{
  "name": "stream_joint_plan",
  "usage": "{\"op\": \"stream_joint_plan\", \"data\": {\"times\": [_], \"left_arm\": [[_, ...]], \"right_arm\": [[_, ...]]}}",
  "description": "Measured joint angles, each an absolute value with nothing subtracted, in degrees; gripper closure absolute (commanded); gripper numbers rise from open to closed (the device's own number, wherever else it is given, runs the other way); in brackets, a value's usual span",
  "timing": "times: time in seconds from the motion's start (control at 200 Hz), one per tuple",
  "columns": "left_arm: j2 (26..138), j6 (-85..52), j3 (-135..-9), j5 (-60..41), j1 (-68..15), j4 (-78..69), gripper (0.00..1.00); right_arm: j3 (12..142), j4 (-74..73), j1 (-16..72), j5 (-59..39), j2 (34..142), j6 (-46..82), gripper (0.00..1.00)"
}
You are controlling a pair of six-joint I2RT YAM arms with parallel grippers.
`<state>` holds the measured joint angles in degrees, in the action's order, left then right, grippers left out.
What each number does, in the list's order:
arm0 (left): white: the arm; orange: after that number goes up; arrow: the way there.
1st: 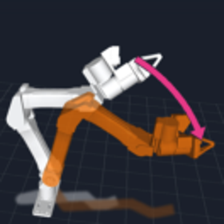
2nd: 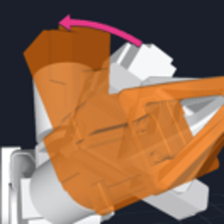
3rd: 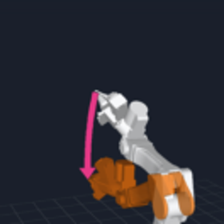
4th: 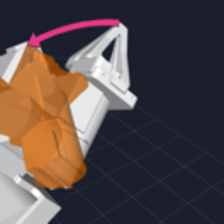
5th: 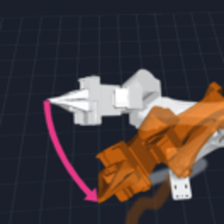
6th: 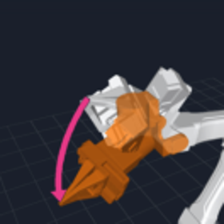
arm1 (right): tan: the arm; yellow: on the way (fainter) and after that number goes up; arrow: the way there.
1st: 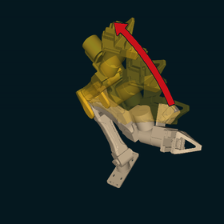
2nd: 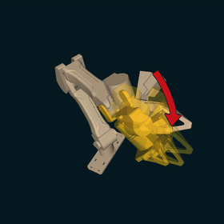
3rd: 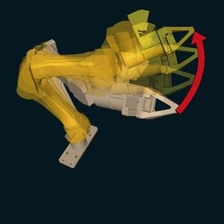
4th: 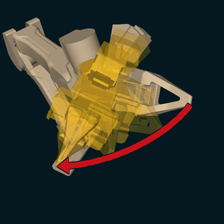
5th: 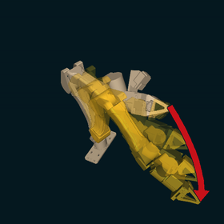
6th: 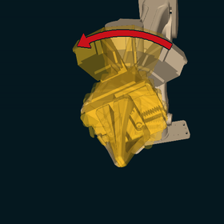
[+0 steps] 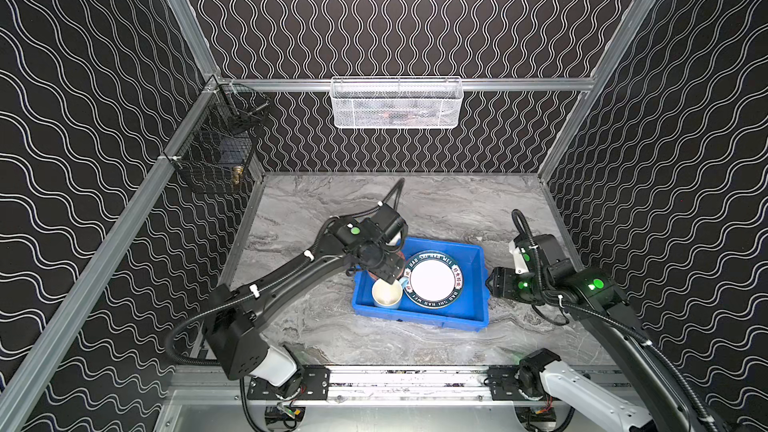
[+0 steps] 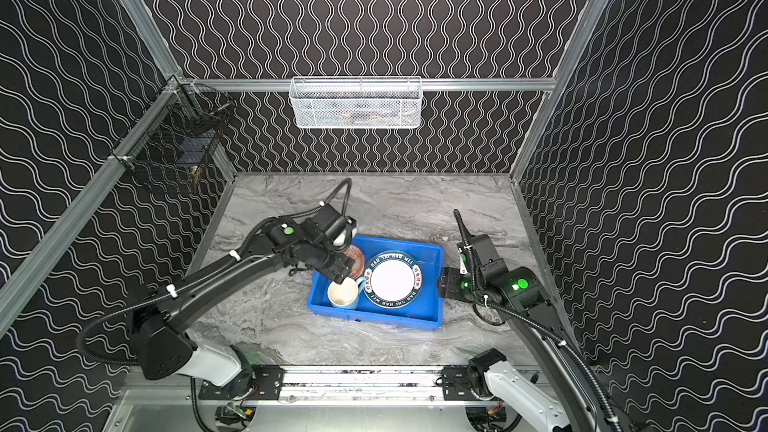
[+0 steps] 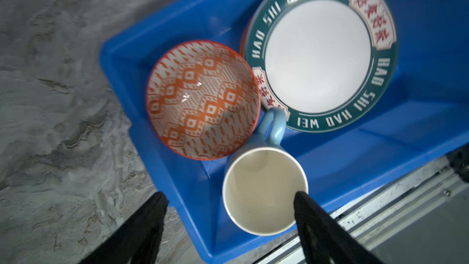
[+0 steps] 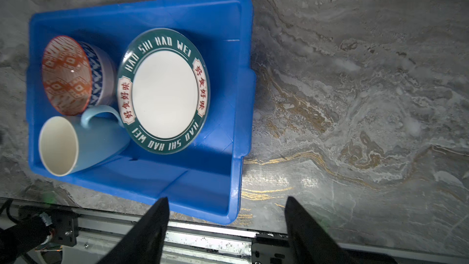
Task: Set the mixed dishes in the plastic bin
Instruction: 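Open the left gripper and lift it away from the mug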
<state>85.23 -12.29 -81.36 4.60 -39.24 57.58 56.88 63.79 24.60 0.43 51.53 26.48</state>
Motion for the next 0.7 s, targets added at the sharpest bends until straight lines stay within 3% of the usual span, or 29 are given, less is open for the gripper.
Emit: {"op": "stream_joint_plan", "data": {"times": [0.32, 0.701], "left_arm": [[78.0, -15.5, -68.6, 3.0, -22.5, 53.6, 0.24], [80.3, -16.4, -62.7, -6.1, -10.7, 45.4, 0.28]], "right_arm": [[52.1, 57.6, 23.0, 2.4, 64.3, 26.5, 0.31], [53.0, 50.2, 18.5, -2.2, 77.7, 24.6, 0.38]]}}
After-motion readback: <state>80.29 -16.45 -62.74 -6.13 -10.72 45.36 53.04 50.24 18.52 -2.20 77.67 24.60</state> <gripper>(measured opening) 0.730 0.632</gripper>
